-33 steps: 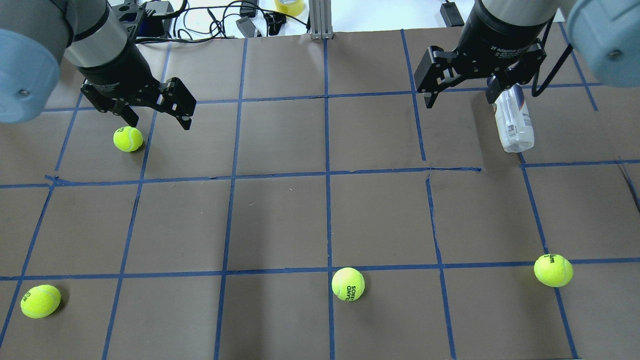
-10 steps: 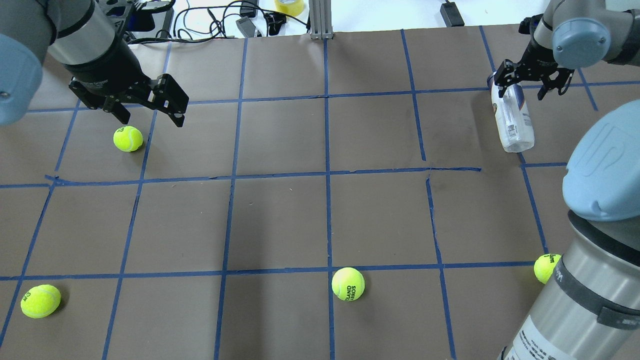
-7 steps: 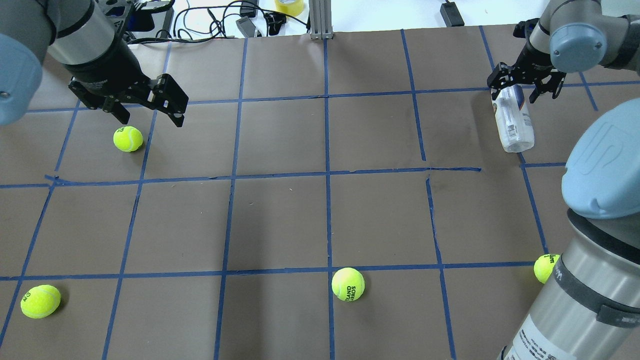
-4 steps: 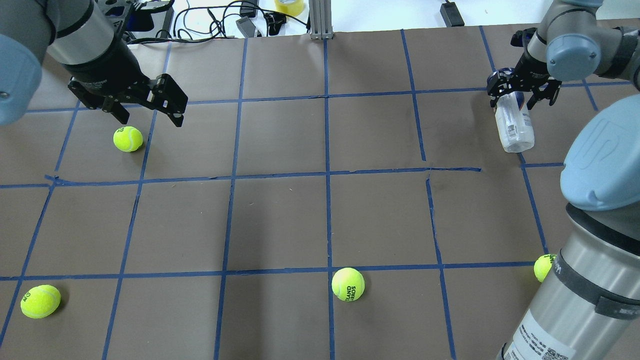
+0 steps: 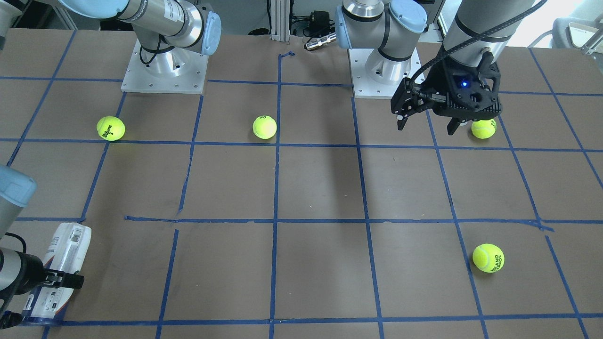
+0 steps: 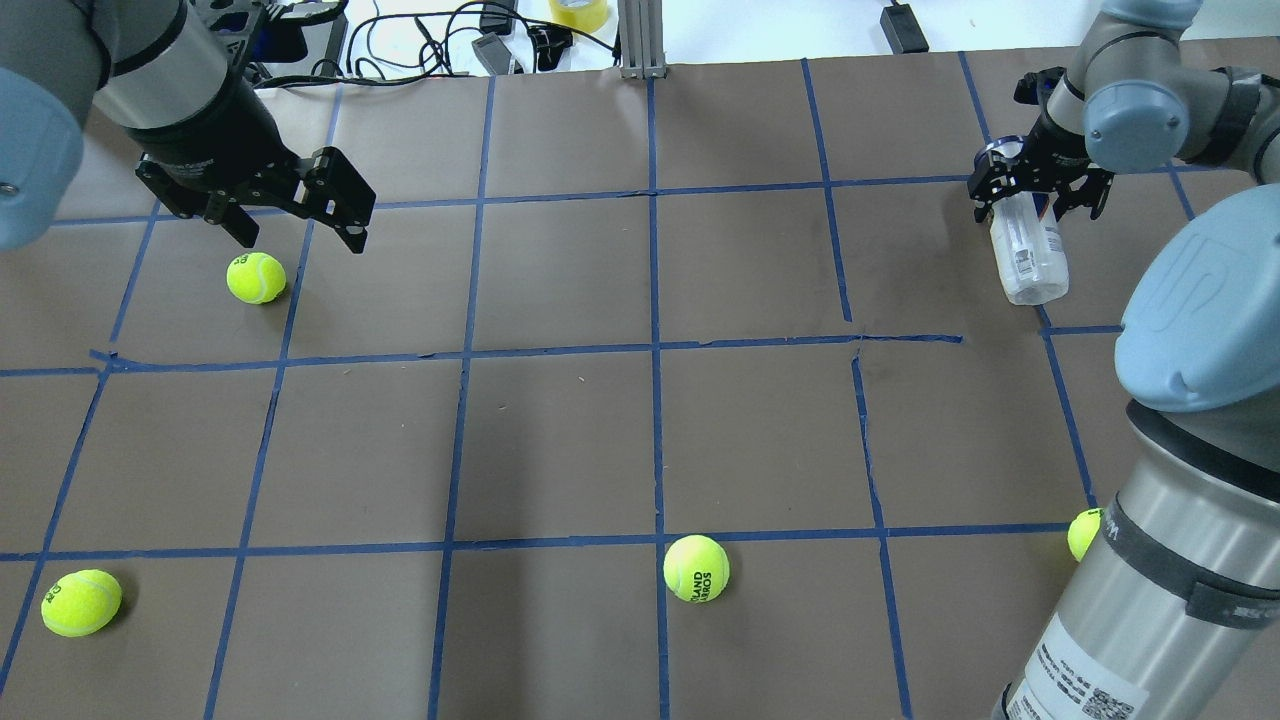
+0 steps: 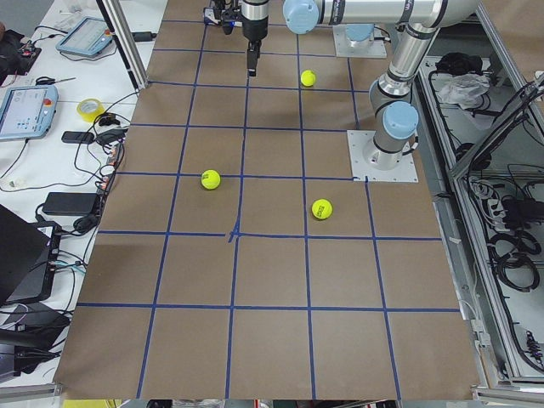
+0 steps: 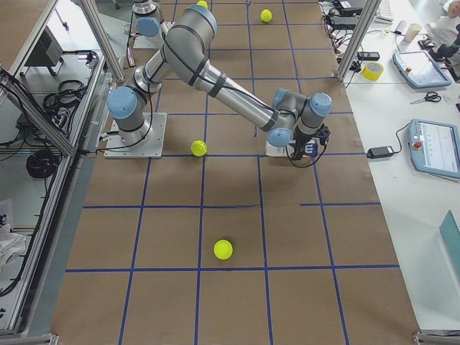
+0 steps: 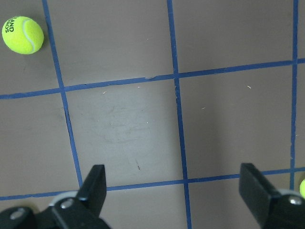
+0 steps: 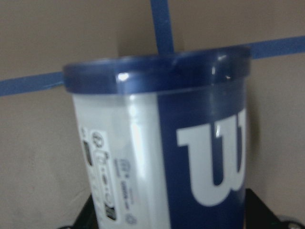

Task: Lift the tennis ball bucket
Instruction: 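Lift the can with the right gripper and carry it toward the table center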

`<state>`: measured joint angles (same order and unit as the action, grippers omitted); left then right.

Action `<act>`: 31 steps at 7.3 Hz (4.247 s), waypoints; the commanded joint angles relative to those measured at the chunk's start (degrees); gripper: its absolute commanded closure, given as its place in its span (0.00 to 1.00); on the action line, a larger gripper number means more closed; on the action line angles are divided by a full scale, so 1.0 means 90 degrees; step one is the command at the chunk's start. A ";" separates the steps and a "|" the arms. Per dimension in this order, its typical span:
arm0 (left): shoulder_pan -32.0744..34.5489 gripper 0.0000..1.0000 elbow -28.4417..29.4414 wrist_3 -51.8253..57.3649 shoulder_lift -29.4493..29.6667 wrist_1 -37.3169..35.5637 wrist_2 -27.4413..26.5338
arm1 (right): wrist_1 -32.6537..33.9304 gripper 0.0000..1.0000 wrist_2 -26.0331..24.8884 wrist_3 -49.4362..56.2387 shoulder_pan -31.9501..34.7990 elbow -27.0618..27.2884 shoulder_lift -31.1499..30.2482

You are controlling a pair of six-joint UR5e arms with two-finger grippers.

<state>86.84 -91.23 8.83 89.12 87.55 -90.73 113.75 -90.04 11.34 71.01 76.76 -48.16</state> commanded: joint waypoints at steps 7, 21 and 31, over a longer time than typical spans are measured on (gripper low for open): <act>-0.0010 0.00 0.0000 0.0015 0.0000 -0.0011 0.0003 | 0.0086 0.25 -0.0006 0.0303 0.0001 0.0094 -0.0049; -0.0772 0.00 0.0068 0.0035 -0.0059 -0.0011 0.0003 | 0.0144 0.23 0.0450 0.3641 0.4217 0.0972 -0.1573; -0.0781 0.00 0.0029 0.0025 -0.0088 -0.0011 -0.0006 | 0.1385 0.17 0.0483 0.5733 0.5255 0.1003 -0.0567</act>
<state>79.78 -90.91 9.06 88.33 87.45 -90.73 126.26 -84.88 64.10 118.18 85.81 -53.95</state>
